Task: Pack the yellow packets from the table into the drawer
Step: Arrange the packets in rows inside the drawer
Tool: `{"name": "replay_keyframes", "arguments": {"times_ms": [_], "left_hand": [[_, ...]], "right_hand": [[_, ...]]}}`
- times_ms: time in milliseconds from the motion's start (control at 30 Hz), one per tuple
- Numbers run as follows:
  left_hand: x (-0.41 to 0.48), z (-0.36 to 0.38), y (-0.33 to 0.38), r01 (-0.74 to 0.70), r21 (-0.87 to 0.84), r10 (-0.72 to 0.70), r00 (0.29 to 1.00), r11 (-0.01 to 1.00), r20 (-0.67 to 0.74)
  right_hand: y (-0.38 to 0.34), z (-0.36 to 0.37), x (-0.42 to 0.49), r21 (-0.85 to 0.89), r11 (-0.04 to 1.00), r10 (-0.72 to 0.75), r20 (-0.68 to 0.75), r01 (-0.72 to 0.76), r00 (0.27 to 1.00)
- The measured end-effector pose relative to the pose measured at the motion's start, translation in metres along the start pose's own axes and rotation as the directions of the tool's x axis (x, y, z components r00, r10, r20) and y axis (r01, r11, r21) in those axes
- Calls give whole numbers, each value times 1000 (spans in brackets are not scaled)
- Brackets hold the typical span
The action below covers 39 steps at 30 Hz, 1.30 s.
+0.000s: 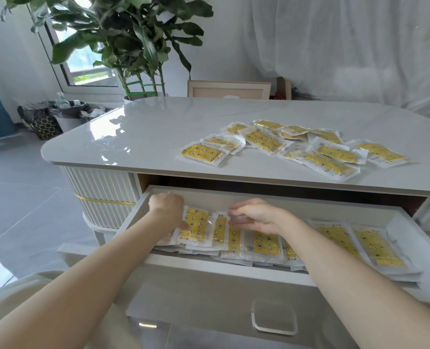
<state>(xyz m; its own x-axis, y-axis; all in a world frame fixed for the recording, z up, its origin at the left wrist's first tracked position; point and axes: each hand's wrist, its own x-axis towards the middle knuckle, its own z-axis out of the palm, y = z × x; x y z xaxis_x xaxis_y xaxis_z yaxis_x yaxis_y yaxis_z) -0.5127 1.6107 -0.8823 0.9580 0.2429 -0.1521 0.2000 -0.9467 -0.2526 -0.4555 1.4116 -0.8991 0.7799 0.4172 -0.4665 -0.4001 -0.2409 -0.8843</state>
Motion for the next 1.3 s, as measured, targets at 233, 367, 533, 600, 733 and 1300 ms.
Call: {"name": "replay_keyframes", "arguments": {"times_ms": [233, 367, 533, 600, 733, 1300], "left_hand": [[9, 15, 9, -397, -177, 423, 895, 900, 143], [10, 19, 10, -367, -223, 413, 885, 903, 216], [8, 14, 15, -334, -203, 378, 891, 921, 250], [8, 10, 16, -332, -188, 370, 898, 924, 237], [-4, -9, 15, -338, -136, 355, 925, 931, 134], [-16, -73, 1, -364, -288, 181, 842, 886, -508]], "right_hand": [[2, -2, 0, -95, 995, -16, -72, 9, 997], [3, -2, 0, -111, 994, -10, -75, 1, 997], [3, -3, -1, -205, 979, -23, -60, 10, 998], [3, -2, -5, -265, 964, -38, -59, 21, 998], [-1, 1, -19, -466, 882, -123, -77, 73, 989], [-83, -12, -72, -804, 537, -642, -193, 256, 742]]}}
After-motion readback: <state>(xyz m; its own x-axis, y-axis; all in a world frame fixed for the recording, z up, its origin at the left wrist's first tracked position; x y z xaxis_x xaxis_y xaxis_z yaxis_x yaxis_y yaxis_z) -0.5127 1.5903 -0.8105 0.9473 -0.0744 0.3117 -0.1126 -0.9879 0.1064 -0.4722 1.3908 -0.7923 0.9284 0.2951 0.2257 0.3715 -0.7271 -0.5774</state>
